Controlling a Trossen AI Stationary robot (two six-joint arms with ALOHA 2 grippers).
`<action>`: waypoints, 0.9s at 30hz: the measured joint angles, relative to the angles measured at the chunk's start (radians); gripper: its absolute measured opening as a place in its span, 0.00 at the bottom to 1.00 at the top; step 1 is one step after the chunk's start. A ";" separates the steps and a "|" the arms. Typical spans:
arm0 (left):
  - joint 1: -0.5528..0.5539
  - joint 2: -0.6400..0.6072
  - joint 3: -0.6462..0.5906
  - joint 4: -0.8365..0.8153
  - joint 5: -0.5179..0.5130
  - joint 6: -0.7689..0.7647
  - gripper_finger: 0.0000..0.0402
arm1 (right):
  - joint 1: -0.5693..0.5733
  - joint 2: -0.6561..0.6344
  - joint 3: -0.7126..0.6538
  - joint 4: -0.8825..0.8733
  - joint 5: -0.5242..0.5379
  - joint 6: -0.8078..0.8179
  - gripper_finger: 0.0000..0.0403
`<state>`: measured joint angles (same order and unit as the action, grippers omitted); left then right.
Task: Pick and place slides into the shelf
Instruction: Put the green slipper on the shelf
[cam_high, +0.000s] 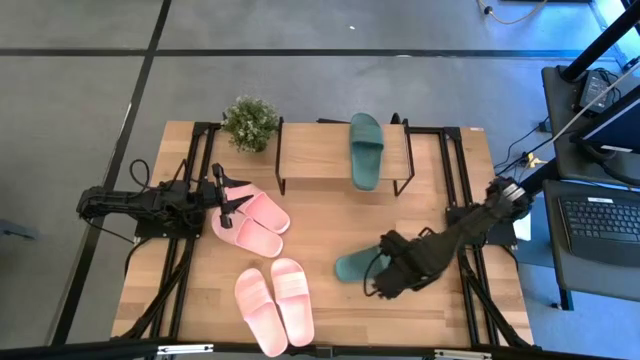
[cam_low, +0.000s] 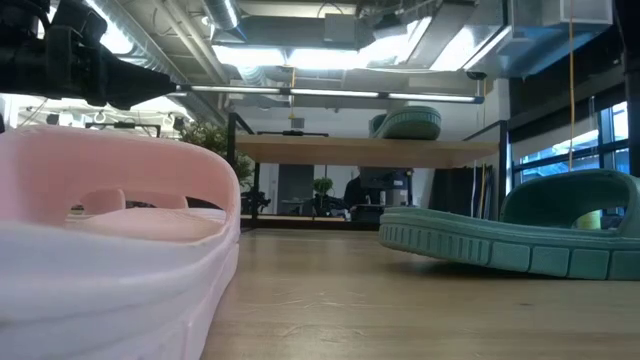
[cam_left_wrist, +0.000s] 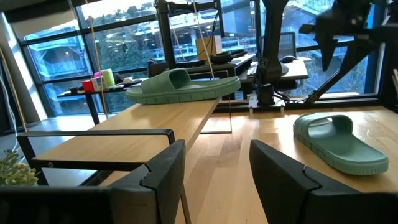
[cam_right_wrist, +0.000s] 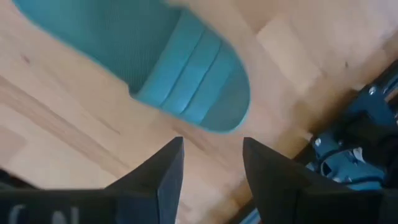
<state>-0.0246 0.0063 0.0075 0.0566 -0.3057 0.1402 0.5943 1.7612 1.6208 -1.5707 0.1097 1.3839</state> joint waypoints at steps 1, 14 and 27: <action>0.000 0.000 0.000 0.000 0.000 0.001 0.43 | 0.008 -0.017 -0.008 0.006 0.022 0.006 0.41; 0.000 0.000 0.000 0.000 0.000 -0.005 0.43 | 0.035 -0.048 -0.036 0.206 0.108 0.026 0.41; 0.000 0.000 0.000 0.000 0.000 -0.006 0.43 | 0.010 -0.047 -0.036 0.227 0.058 -0.031 0.42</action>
<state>-0.0246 0.0063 0.0076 0.0565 -0.3054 0.1345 0.6044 1.7138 1.5845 -1.3441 0.1677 1.3533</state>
